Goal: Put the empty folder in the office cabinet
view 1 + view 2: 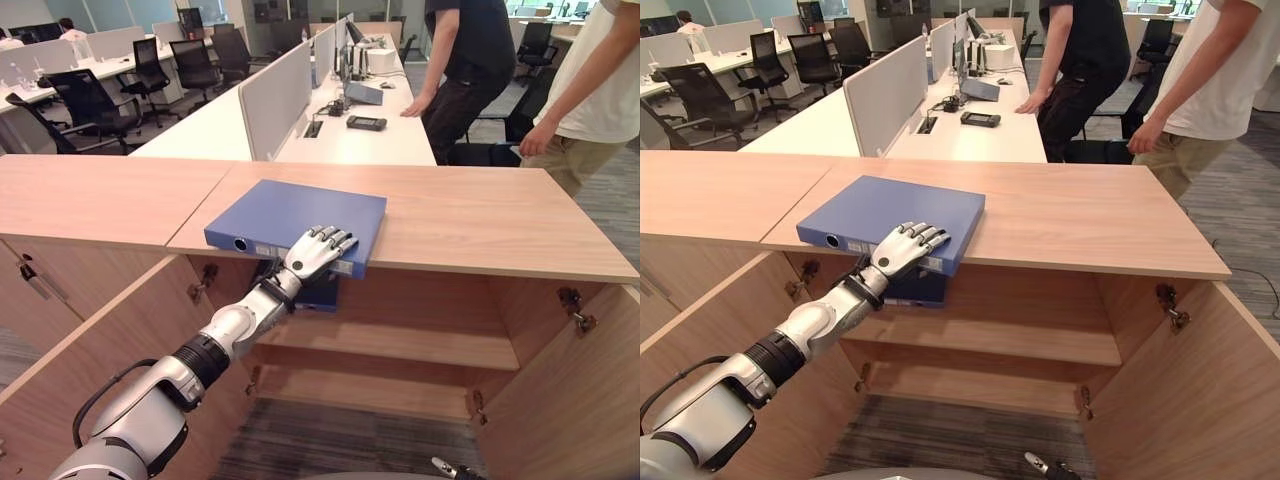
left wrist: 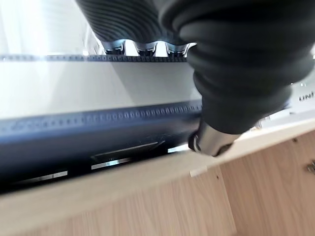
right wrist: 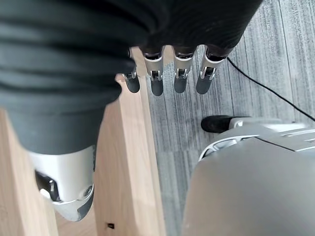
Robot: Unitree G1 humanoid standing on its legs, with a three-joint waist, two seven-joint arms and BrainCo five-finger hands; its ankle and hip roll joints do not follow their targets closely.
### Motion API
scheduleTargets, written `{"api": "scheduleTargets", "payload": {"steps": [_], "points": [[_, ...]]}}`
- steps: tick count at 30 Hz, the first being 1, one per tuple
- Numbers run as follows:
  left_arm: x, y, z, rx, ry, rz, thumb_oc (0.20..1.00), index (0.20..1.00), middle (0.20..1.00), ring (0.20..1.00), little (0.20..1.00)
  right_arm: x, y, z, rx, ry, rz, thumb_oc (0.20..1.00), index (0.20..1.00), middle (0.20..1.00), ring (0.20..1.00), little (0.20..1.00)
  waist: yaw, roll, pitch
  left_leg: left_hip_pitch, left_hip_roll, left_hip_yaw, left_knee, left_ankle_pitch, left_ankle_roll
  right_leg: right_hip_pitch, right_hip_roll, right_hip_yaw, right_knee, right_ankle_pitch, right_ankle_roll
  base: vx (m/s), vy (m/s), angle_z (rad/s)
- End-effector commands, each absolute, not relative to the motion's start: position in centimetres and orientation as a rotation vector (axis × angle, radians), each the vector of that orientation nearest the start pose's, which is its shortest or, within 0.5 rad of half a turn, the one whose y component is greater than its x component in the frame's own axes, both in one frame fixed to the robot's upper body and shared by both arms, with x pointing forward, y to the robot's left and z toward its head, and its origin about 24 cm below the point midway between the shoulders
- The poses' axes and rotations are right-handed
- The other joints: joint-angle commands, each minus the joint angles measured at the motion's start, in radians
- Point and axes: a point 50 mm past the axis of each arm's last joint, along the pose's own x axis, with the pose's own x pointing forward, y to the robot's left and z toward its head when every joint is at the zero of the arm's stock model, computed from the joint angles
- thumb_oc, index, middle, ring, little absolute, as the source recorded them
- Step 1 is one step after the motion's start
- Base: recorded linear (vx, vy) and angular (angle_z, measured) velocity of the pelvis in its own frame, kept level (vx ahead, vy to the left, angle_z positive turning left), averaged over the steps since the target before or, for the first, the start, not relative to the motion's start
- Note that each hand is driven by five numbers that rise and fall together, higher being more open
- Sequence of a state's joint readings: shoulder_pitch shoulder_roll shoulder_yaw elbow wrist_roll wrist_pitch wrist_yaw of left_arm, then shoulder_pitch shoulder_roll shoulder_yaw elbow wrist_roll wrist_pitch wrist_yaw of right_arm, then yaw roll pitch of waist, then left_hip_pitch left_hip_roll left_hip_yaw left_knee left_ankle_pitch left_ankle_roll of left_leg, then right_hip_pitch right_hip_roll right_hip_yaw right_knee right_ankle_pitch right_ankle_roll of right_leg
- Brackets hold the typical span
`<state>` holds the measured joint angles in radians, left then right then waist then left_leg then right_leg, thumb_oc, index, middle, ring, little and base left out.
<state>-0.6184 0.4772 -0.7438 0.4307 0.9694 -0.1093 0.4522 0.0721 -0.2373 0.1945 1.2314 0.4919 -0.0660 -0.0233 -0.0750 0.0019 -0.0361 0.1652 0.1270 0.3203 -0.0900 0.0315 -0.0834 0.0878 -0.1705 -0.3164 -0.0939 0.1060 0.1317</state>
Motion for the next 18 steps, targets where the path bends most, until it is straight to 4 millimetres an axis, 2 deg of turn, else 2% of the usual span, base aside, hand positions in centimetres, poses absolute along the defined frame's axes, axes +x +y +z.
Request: {"api": "scheduleTargets", "payload": {"steps": [1, 5, 6, 7, 9, 10, 12, 13, 16, 17, 18], "points": [[34.2, 10.5, 9.3, 1.618, -0.685, -0.259, 0.2, 0.2, 0.2, 0.2, 0.2, 8.7, -22.4, -16.4, 0.091, 1.155, -0.323, 1.0, 1.0, 1.0, 1.0, 1.0, -0.013, -0.037, 0.038, 0.027, -0.034, -0.051, 0.003, -0.072, 0.017, 0.066, 0.048, -0.027, 0.012, -0.064, 0.008, 0.0, 0.0, 0.0], [33.4, 10.3, 8.8, 1.521, -0.66, -0.263, 0.2, 0.2, 0.2, 0.2, 0.2, 8.8, -22.2, -16.4, 0.103, 1.145, -0.328, 1.0, 1.0, 1.0, 1.0, 1.0, -0.009, -0.038, 0.04, 0.025, -0.033, -0.056, 0.003, -0.071, 0.017, 0.066, 0.048, -0.027, 0.011, -0.063, 0.006, 0.0, 0.0, 0.0], [33.1, 10.2, 8.7, 1.476, -0.654, -0.265, 0.2, 0.2, 0.2, 0.2, 0.2, 9.0, -22.0, -16.4, 0.111, 1.14, -0.332, 1.0, 1.0, 1.0, 1.0, 1.0, -0.005, -0.04, 0.041, 0.023, -0.033, -0.057, 0.003, -0.07, 0.018, 0.066, 0.049, -0.028, 0.011, -0.063, 0.005, 0.0, 0.0, 0.0], [32.2, 9.9, 8.4, 1.351, -0.624, -0.265, 0.2, 0.2, 0.2, 0.2, 0.2, 9.0, -21.8, -16.5, 0.123, 1.137, -0.337, 1.0, 1.0, 1.0, 1.0, 1.0, 0.002, -0.04, 0.045, 0.028, -0.031, -0.061, 0.003, -0.075, 0.017, 0.071, 0.051, -0.029, 0.013, -0.067, 0.004, 0.0, 0.0, 0.0], [31.7, 9.8, 8.5, 1.281, -0.617, -0.272, 0.2, 0.2, 0.2, 0.2, 0.2, 9.1, -21.7, -16.5, 0.128, 1.133, -0.338, 1.0, 1.0, 1.0, 1.0, 1.0, 0.004, -0.041, 0.047, 0.024, -0.032, -0.064, 0.003, -0.068, 0.019, 0.068, 0.05, -0.031, 0.011, -0.062, 0.002, 0.0, 0.0, 0.0], [30.6, 9.4, 8.7, 1.133, -0.608, -0.299, 0.2, 0.2, 0.2, 0.2, 0.2, 9.3, -21.5, -16.5, 0.142, 1.127, -0.345, 1.0, 1.0, 1.0, 1.0, 1.0, 0.014, -0.041, 0.053, 0.024, -0.031, -0.072, 0.003, -0.071, 0.018, 0.072, 0.05, -0.034, 0.012, -0.063, 0.001, 0.0, 0.0, 0.0], [30.0, 9.5, 8.9, 1.071, -0.599, -0.307, 0.2, 0.2, 0.2, 0.2, 0.2, 9.4, -21.4, -16.5, 0.151, 1.124, -0.347, 1.0, 1.0, 1.0, 1.0, 1.0, 0.017, -0.044, 0.053, 0.017, -0.033, -0.074, 0.003, -0.064, 0.019, 0.068, 0.049, -0.036, 0.01, -0.058, -0.002, 0.0, 0.0, 0.0], [29.1, 9.9, 9.4, 0.941, -0.581, -0.307, 0.2, 0.2, 0.2, 0.2, 0.2, 9.8, -21.2, -16.4, 0.175, 1.107, -0.353, 1.0, 1.0, 1.0, 1.0, 1.0, 0.028, -0.045, 0.058, 0.013, -0.032, -0.081, 0.003, -0.063, 0.02, 0.067, 0.049, -0.039, 0.01, -0.056, -0.003, 0.0, -0.009, 0.04], [27.7, 10.6, 10.8, 0.75, -0.573, -0.328, 0.2, 0.2, 0.2, 0.2, 0.2, 10.4, -21.1, -16.2, 0.206, 1.077, -0.361, 1.0, 1.0, 1.0, 1.0, 1.0, 0.041, -0.045, 0.066, 0.006, -0.034, -0.092, 0.003, -0.06, 0.022, 0.064, 0.048, -0.045, 0.01, -0.053, -0.004, 0.0, -0.005, 0.08], [27.6, 10.8, 10.9, 0.748, -0.569, -0.329, 0.2, 0.2, 0.2, 0.2, 0.2, 10.4, -21.1, -16.2, 0.205, 1.078, -0.359, 1.0, 1.0, 1.0, 1.0, 1.0, 0.04, -0.045, 0.065, 0.006, -0.034, -0.092, 0.003, -0.06, 0.022, 0.064, 0.048, -0.045, 0.01, -0.052, -0.004, 0.0, -0.006, 0.11], [26.6, 11.5, 11.5, 0.623, -0.549, -0.341, 0.2, 0.2, 0.2, 0.2, 0.2, 10.9, -21.0, -16.1, 0.237, 1.048, -0.361, 1.0, 1.0, 1.0, 1.0, 1.0, 0.049, -0.043, 0.071, 0.006, -0.034, -0.097, 0.003, -0.061, 0.023, 0.066, 0.048, -0.048, 0.01, -0.052, -0.004, 0.0, -0.001, 0.15]]}}
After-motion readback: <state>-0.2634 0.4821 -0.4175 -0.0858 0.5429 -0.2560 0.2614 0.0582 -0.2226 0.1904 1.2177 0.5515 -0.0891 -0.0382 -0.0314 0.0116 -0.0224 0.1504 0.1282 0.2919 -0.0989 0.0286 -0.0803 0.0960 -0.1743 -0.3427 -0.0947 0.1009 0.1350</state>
